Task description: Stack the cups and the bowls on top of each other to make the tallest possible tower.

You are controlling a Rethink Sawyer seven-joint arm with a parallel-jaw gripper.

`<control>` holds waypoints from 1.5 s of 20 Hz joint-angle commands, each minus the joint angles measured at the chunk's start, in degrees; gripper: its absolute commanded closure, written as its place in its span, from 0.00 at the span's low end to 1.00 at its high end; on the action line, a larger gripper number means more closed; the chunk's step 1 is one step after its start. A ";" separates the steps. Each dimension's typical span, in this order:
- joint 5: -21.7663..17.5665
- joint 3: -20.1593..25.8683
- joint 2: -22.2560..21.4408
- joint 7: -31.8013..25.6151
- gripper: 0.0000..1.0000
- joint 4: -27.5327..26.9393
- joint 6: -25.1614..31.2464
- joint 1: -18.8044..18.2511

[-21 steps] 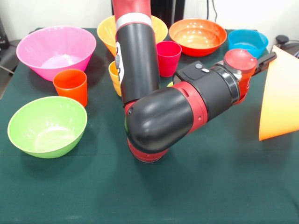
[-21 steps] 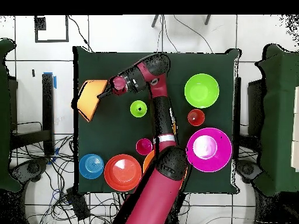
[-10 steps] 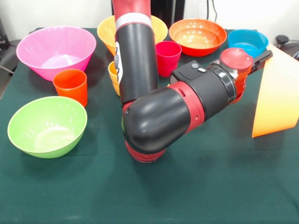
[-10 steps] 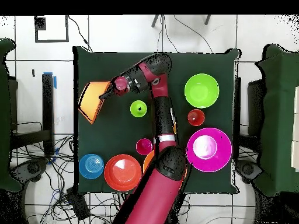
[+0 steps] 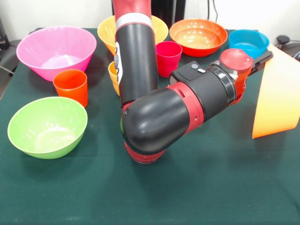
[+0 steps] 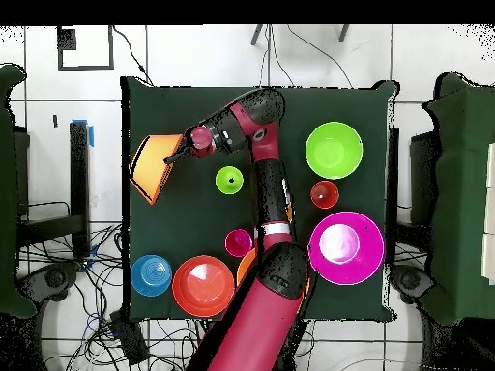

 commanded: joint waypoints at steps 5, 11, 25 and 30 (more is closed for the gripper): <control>0.35 -1.40 2.88 -20.17 1.00 -5.35 5.62 1.61; -0.22 -1.57 2.95 -19.97 1.00 -5.94 7.04 1.44; -4.27 -1.71 2.36 -20.81 1.00 -8.37 11.07 0.52; -5.88 -1.04 2.41 -21.29 1.00 -9.17 12.42 0.26</control>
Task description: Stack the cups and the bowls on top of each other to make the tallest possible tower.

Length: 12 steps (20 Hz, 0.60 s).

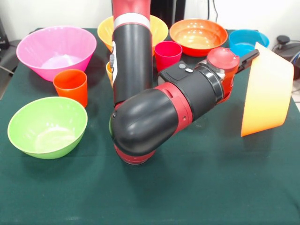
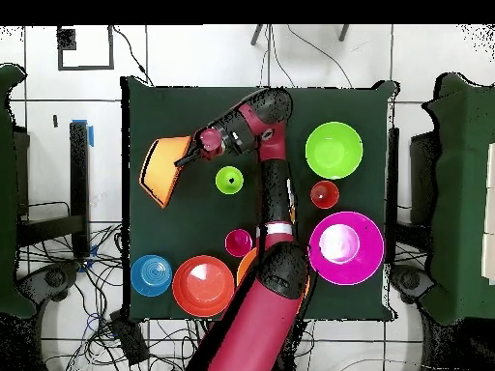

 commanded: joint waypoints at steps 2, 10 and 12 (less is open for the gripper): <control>-4.57 -1.03 2.42 -21.22 1.00 -5.79 6.55 0.20; -3.69 -0.74 2.54 -19.48 1.00 -5.47 6.12 0.40; -4.38 -0.59 2.66 -19.84 1.00 -5.92 6.65 0.31</control>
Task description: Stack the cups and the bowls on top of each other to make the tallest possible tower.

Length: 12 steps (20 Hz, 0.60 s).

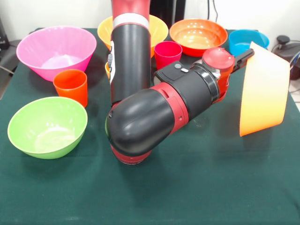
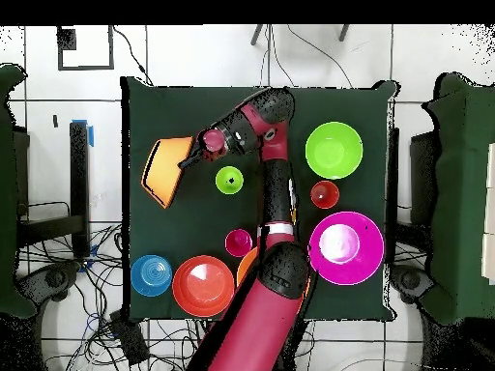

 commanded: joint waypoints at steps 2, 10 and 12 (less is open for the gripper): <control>-5.08 -0.43 3.15 -20.66 1.00 -5.97 6.33 0.26; -14.11 1.79 4.16 -26.85 1.00 -9.00 8.51 -1.03; -16.42 2.66 4.34 -27.96 1.00 -9.68 8.99 -1.36</control>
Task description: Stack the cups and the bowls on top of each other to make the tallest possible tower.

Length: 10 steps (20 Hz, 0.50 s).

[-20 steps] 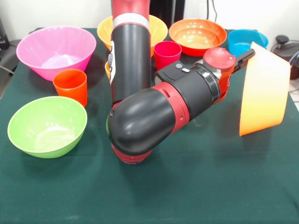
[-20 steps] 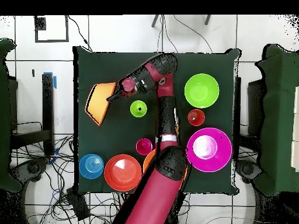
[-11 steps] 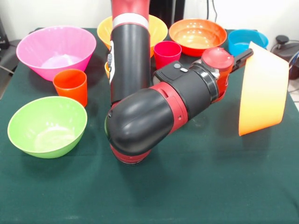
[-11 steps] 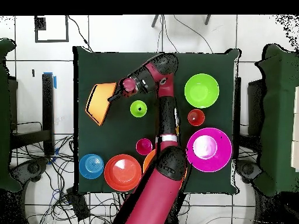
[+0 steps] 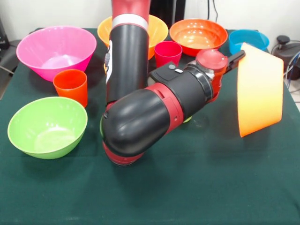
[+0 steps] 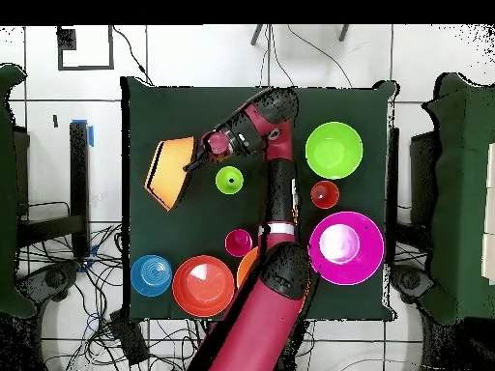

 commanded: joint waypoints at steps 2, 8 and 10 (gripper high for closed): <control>-12.42 1.91 4.44 -26.99 1.00 -7.92 5.55 -0.96; -16.15 5.90 5.82 -27.05 1.00 -9.11 7.10 -1.75; -17.33 7.24 6.13 -27.00 1.00 -9.47 7.23 -1.95</control>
